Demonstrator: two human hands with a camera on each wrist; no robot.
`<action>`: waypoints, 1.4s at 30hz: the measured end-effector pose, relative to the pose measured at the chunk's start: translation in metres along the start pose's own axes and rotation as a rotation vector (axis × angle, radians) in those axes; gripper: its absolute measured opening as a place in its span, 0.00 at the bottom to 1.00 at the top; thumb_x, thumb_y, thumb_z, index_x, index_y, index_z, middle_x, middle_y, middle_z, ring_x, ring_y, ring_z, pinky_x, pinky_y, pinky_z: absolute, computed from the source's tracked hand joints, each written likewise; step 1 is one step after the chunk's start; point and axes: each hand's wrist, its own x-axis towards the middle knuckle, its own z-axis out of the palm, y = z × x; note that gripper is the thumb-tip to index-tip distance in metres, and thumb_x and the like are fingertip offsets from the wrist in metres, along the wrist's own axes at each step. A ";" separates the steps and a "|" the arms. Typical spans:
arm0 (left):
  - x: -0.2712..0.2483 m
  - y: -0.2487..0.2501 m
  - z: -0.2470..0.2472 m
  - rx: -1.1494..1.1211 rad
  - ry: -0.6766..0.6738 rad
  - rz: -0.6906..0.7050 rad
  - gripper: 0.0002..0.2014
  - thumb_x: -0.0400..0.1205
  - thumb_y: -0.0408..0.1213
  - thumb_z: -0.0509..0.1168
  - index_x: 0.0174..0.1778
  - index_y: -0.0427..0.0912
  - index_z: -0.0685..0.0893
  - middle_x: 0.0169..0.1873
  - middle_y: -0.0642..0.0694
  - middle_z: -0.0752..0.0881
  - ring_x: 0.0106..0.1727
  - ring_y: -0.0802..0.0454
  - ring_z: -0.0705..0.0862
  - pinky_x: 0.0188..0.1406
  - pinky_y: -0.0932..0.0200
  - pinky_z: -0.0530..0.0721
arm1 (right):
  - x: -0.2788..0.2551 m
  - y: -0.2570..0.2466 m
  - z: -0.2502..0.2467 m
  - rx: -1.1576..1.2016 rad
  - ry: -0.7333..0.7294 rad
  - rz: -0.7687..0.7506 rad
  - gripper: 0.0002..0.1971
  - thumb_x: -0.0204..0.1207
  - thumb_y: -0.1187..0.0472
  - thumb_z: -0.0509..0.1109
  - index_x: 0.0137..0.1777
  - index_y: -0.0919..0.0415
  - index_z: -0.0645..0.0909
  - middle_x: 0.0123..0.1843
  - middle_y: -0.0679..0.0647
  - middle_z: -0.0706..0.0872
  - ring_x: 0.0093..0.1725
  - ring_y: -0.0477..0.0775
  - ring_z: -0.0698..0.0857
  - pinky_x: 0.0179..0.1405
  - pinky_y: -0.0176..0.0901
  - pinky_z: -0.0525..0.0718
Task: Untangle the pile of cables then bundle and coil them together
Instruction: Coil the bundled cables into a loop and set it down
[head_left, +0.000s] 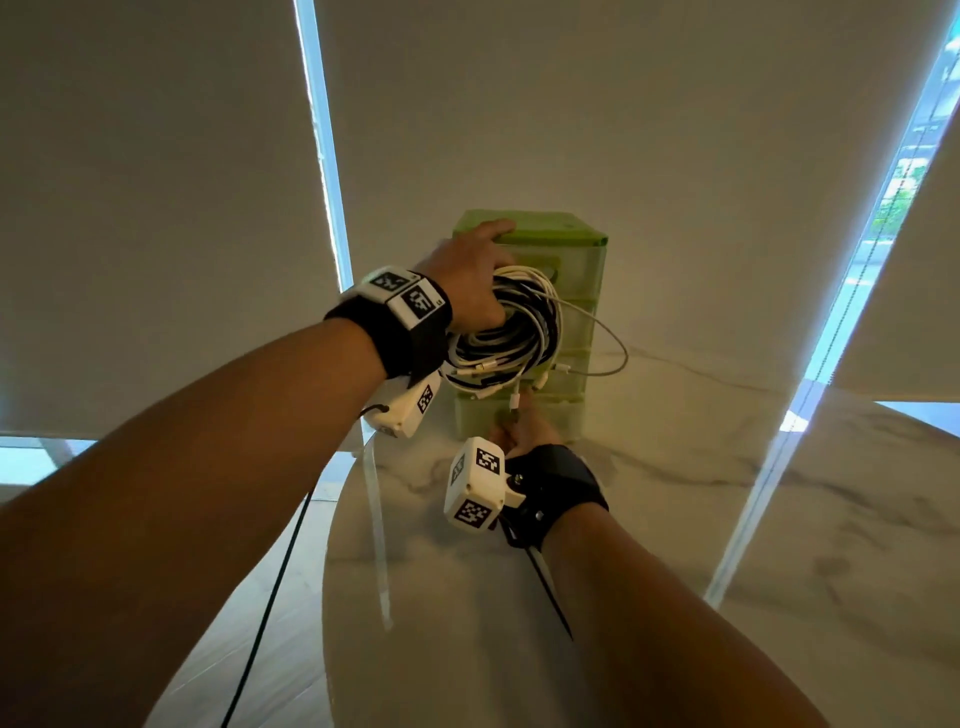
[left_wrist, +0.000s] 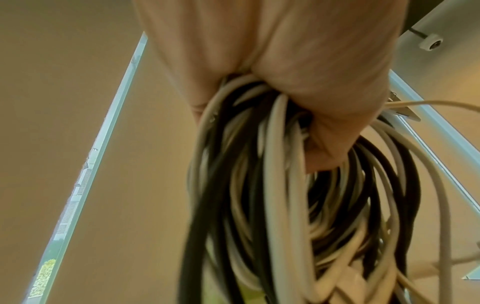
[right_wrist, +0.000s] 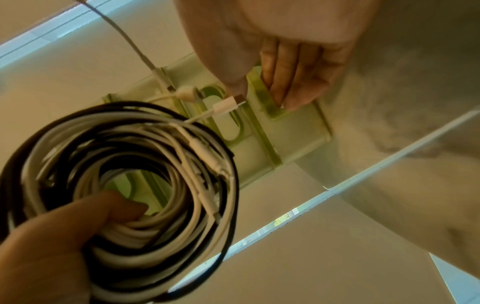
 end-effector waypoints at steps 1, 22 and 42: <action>0.000 0.001 0.000 0.006 0.000 -0.007 0.20 0.71 0.40 0.72 0.61 0.48 0.85 0.83 0.51 0.59 0.75 0.44 0.72 0.71 0.49 0.73 | -0.003 0.000 -0.001 -0.009 -0.001 -0.003 0.26 0.70 0.36 0.73 0.54 0.58 0.82 0.44 0.54 0.85 0.39 0.51 0.83 0.39 0.41 0.83; 0.002 0.008 -0.008 0.008 -0.011 -0.040 0.19 0.70 0.38 0.71 0.59 0.46 0.87 0.82 0.51 0.63 0.72 0.43 0.75 0.68 0.50 0.76 | -0.079 -0.058 -0.028 -1.818 0.115 -0.638 0.10 0.79 0.59 0.64 0.56 0.61 0.82 0.53 0.58 0.85 0.50 0.62 0.84 0.47 0.49 0.83; -0.013 0.031 -0.004 0.013 0.031 -0.125 0.27 0.70 0.43 0.70 0.68 0.49 0.81 0.83 0.55 0.60 0.76 0.43 0.71 0.73 0.44 0.71 | -0.180 -0.030 -0.074 -2.108 -0.175 -0.738 0.11 0.78 0.63 0.64 0.53 0.52 0.87 0.50 0.49 0.87 0.49 0.52 0.84 0.54 0.45 0.85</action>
